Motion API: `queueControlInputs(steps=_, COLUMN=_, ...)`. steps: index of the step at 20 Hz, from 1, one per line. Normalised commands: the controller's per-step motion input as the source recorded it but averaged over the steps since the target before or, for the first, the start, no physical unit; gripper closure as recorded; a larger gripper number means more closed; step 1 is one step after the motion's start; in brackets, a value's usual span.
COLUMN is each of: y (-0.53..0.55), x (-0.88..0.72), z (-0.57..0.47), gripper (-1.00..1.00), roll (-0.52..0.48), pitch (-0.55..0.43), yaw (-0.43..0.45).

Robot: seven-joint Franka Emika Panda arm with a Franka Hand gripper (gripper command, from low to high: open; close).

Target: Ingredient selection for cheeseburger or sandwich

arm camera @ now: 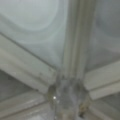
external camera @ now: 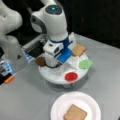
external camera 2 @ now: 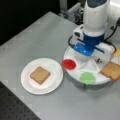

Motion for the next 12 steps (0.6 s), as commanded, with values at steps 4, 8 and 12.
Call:
queueControlInputs(steps=4, y=-0.07, x=-0.14, z=-0.07, gripper=-1.0, roll=0.061, pitch=-0.073, yaw=0.099)
queueControlInputs(steps=8, y=-0.06, x=-0.17, z=-0.12, gripper=-1.0, roll=0.064, pitch=-0.05, yaw=0.101)
queueControlInputs(steps=12, y=-0.01, x=-0.17, z=-0.13, gripper=-1.0, roll=0.026, pitch=-0.05, yaw=0.115)
